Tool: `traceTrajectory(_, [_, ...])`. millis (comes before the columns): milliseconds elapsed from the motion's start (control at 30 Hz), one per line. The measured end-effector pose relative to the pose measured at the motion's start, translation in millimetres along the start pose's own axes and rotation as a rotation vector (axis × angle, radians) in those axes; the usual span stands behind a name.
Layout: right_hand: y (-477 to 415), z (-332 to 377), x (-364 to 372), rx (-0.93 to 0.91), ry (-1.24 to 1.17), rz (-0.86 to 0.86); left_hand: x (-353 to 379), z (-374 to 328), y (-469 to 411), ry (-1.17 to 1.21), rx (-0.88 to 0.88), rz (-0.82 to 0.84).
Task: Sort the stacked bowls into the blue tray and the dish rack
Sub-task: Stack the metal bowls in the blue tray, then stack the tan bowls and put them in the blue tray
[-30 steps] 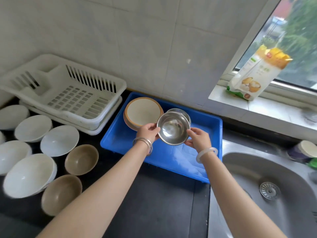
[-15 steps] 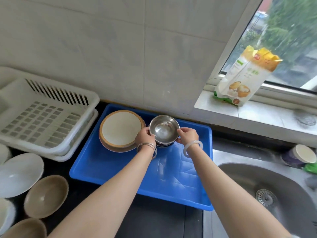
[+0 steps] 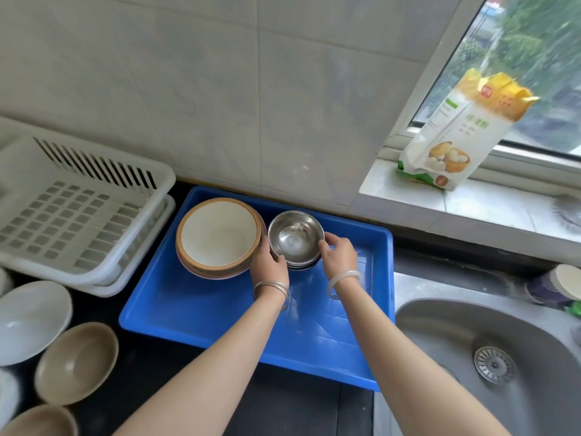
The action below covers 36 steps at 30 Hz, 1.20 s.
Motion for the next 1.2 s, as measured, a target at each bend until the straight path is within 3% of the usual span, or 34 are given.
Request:
traceTrajectory(300, [19.4,2.8,-0.2,-0.018,0.024,0.116,-2.8,-2.6,11.0,-0.026,0.068,0.096])
traceTrajectory(467, [45.0,10.9,-18.1,-0.058,0.015,0.084,-24.6,9.5,34.4,-0.02,0.088,0.116])
traceTrajectory(600, [86.4,25.2,-6.0,-0.096,-0.077,0.153,-58.7,34.1,62.2,-0.032,0.092,0.088])
traceTrajectory(833, [188.5,49.9,76.2,-0.127,-0.198,0.41,-161.7,127.5,121.2,0.026,-0.022,-0.147])
traceTrajectory(1033, [251.3,60.8,176.9,-0.139,-0.036,0.681,-243.5,216.8,157.4,0.104,-0.188,-0.444])
traceTrajectory(1200, [257.1,79.9,242.0,-0.135,0.124,0.707,-289.8,270.6,178.3,0.033,-0.295,-0.663])
Point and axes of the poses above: each hand's wrist, its own y-axis away from the middle knuckle, its own x-axis out of the palm, z = x × y, the point moved 9 cm from there along -y, towards the middle knuckle, and after that the axes turned 5 degrees about -x, right-handed, at the moved point
